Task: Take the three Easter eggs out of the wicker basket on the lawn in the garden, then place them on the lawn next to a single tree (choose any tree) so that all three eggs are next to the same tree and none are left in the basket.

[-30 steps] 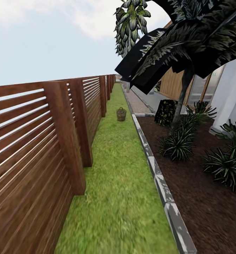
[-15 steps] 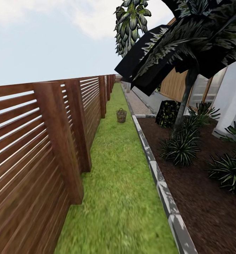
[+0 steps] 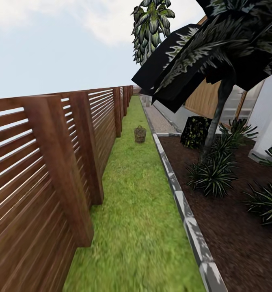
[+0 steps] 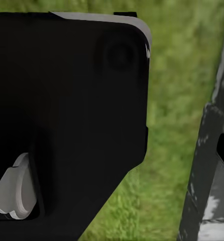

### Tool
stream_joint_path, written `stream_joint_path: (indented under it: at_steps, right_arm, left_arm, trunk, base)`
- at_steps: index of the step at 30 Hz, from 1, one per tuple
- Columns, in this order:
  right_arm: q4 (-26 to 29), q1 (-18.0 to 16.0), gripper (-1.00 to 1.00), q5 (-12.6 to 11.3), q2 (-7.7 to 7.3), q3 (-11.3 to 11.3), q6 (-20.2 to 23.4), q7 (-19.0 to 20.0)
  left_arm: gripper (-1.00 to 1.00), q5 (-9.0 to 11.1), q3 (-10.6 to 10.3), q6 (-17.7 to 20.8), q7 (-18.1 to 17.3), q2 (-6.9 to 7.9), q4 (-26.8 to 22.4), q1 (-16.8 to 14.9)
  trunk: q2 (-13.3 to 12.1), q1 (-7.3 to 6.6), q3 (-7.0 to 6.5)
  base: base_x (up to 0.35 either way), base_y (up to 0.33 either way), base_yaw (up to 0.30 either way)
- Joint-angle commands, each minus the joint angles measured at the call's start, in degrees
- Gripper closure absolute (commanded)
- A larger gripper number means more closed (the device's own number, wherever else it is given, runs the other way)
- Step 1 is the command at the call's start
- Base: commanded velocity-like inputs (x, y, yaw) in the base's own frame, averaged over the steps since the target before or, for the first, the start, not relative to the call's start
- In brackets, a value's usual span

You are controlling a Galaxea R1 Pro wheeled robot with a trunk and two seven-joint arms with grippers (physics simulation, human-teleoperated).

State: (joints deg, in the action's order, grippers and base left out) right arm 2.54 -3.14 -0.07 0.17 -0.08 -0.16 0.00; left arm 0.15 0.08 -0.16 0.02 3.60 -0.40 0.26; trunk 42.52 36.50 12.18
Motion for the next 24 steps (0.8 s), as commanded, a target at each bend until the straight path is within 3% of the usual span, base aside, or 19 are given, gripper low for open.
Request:
stream_joint_path:
  at_steps: [1, 24]
  right_arm:
    - [0.01, -0.02, -1.00, -0.01, 0.01, -0.01, -0.02, 0.00]
    - [0.05, -0.02, -1.00, 0.03, 0.01, -0.01, -0.02, 0.00]
  left_arm:
    - [-1.00, 0.02, 0.00, -0.02, 0.03, 0.02, -0.04, 0.00]
    - [-1.00, 0.01, 0.00, -0.02, 0.01, 0.01, -0.04, 0.00]
  trunk:
    - [0.05, 0.04, 0.06]
    - [0.05, 0.04, 0.06]
  base:
    - [0.323, 0.000, 0.000]
    - [0.323, 0.000, 0.000]
